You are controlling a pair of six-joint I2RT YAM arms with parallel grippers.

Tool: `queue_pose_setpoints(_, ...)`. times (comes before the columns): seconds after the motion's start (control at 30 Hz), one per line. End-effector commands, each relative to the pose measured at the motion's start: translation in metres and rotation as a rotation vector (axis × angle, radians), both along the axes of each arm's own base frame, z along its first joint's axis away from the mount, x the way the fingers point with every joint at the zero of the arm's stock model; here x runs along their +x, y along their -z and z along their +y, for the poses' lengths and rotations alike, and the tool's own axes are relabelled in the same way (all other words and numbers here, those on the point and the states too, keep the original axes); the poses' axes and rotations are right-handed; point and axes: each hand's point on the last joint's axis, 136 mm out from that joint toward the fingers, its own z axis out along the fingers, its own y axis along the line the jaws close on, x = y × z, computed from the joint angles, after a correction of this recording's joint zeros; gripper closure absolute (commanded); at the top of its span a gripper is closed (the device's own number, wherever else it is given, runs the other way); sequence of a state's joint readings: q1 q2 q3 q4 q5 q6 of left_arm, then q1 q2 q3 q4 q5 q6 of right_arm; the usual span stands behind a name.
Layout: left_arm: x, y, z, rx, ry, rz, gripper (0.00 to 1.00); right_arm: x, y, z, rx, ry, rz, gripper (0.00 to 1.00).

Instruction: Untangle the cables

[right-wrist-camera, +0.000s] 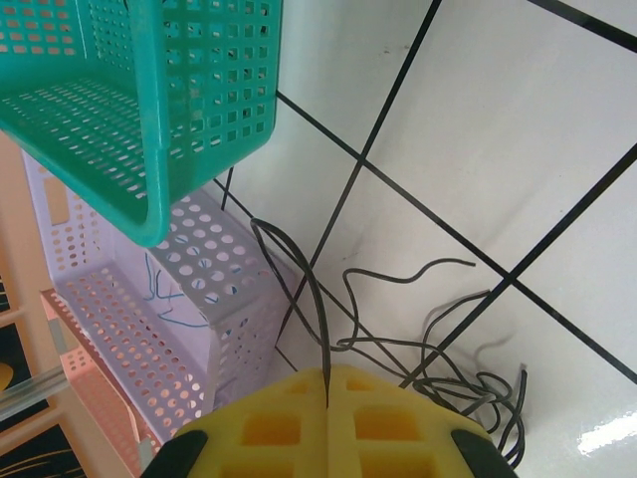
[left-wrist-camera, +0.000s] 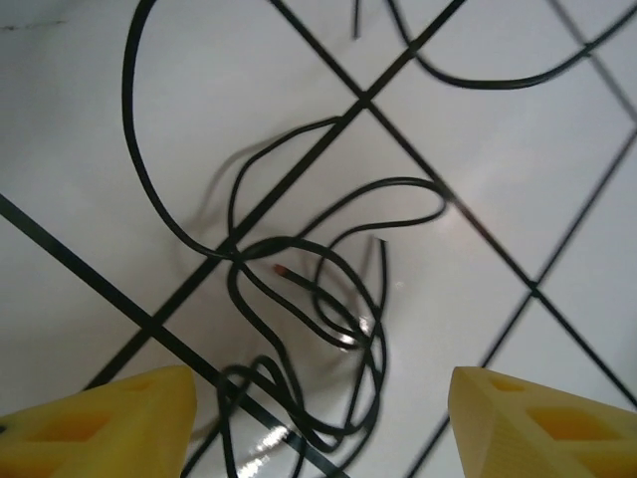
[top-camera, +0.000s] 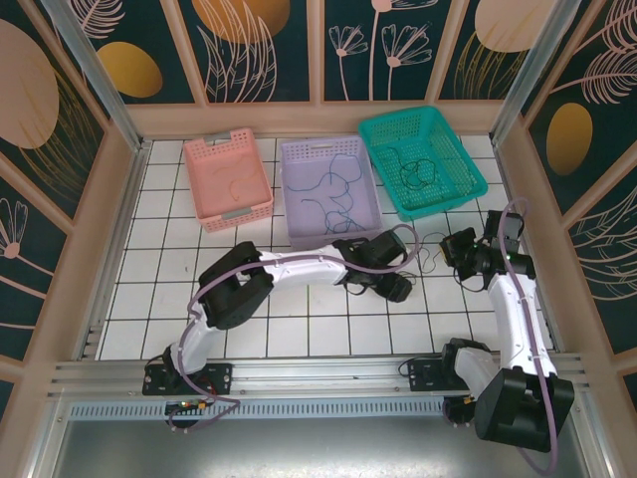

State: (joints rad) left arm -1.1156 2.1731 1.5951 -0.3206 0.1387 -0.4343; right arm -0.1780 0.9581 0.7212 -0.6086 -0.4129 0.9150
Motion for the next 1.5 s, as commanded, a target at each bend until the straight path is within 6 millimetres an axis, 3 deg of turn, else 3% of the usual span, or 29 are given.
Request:
queue_pose_setpoints(0.0, -0.003, 0.017, 0.01, 0.125, 0.045, -0.056, 0.34, 0.009, -0.015, -0.005, -0.01, 0.02, -0.054, 1.0)
queue_pose_setpoints(0.07, -0.008, 0.022, 0.008, 0.143, 0.071, -0.076, 0.36, 0.011, -0.016, -0.006, -0.012, 0.024, -0.059, 1.0)
queue_pose_setpoints(0.13, -0.01, 0.028, 0.007, 0.172, 0.089, -0.096, 0.46, 0.012, -0.017, -0.007, -0.012, 0.031, -0.061, 1.0)
queue_pose_setpoints(0.3, -0.007, 0.046, 0.036, 0.3, 0.058, -0.136, 1.0, 0.023, -0.038, -0.016, -0.054, 0.064, -0.12, 1.0)
queue_pose_setpoints(0.5, -0.023, 0.032, 0.086, 0.282, 0.017, -0.125, 1.0, 0.054, -0.092, -0.039, -0.164, 0.126, -0.259, 1.0)
queue_pose_setpoints(0.73, -0.047, 0.035, 0.141, 0.315, 0.0, -0.078, 1.0, 0.088, -0.144, -0.056, -0.256, 0.154, -0.382, 1.0)
queue_pose_setpoints(0.97, -0.034, 0.031, 0.179, 0.359, -0.106, -0.088, 1.0, 0.107, -0.18, -0.063, -0.302, 0.163, -0.453, 1.0)
queue_pose_setpoints(1.1, -0.028, 0.032, 0.201, 0.379, -0.156, -0.085, 1.0, 0.105, -0.197, -0.067, -0.324, 0.184, -0.491, 1.0)
queue_pose_setpoints(1.3, -0.024, 0.036, 0.225, 0.445, -0.192, -0.107, 1.0, 0.108, -0.248, -0.048, -0.317, 0.104, -0.671, 1.0)
queue_pose_setpoints(1.4, -0.009, 0.017, 0.225, 0.411, -0.264, -0.138, 1.0, 0.105, -0.268, -0.03, -0.344, 0.001, -0.779, 1.0)
queue_pose_setpoints(1.47, 0.004, -0.002, 0.219, 0.364, -0.318, -0.151, 0.82, 0.1, -0.276, -0.025, -0.367, -0.042, -0.811, 1.0)
